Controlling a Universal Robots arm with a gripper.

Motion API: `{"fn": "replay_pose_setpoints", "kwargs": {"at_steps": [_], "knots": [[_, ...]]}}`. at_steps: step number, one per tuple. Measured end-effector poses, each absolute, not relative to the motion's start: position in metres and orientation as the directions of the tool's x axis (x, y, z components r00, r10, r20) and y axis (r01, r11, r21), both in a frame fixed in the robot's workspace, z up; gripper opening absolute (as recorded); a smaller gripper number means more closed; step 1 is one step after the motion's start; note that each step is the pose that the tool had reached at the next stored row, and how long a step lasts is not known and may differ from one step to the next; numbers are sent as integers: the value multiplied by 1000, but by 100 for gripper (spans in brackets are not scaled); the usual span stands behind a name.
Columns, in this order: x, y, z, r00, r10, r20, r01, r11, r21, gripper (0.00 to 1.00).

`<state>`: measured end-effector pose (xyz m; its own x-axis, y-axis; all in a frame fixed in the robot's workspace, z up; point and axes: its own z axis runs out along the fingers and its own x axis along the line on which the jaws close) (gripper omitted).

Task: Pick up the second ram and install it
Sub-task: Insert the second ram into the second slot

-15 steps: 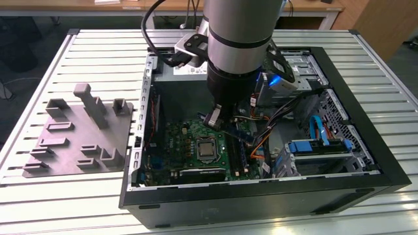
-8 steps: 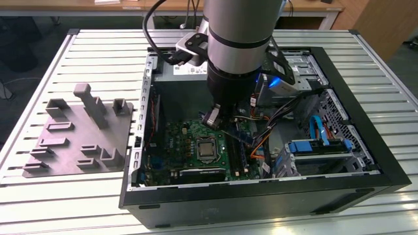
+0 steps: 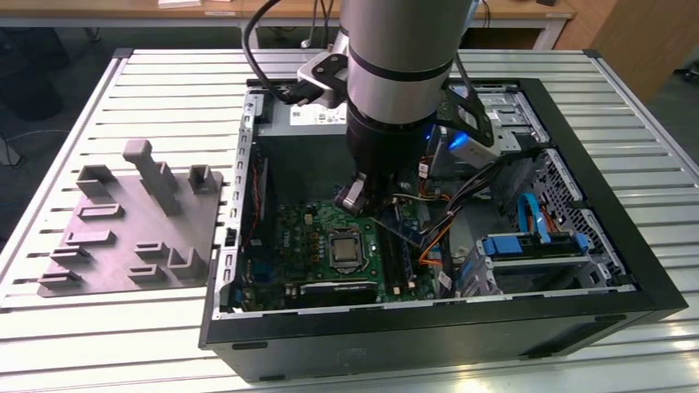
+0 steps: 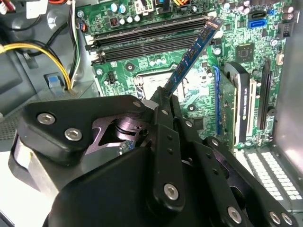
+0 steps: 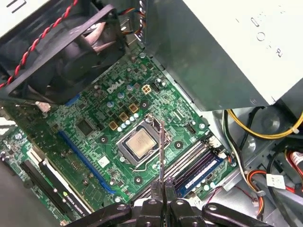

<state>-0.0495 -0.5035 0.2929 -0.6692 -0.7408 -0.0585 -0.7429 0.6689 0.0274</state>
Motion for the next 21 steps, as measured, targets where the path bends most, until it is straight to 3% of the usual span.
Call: {"fn": "replay_pose_setpoints", "kwargs": {"at_steps": [21], "knots": [[-49, -504, 292, -784, -618, -58, -620, 784, 27, 14]]}}
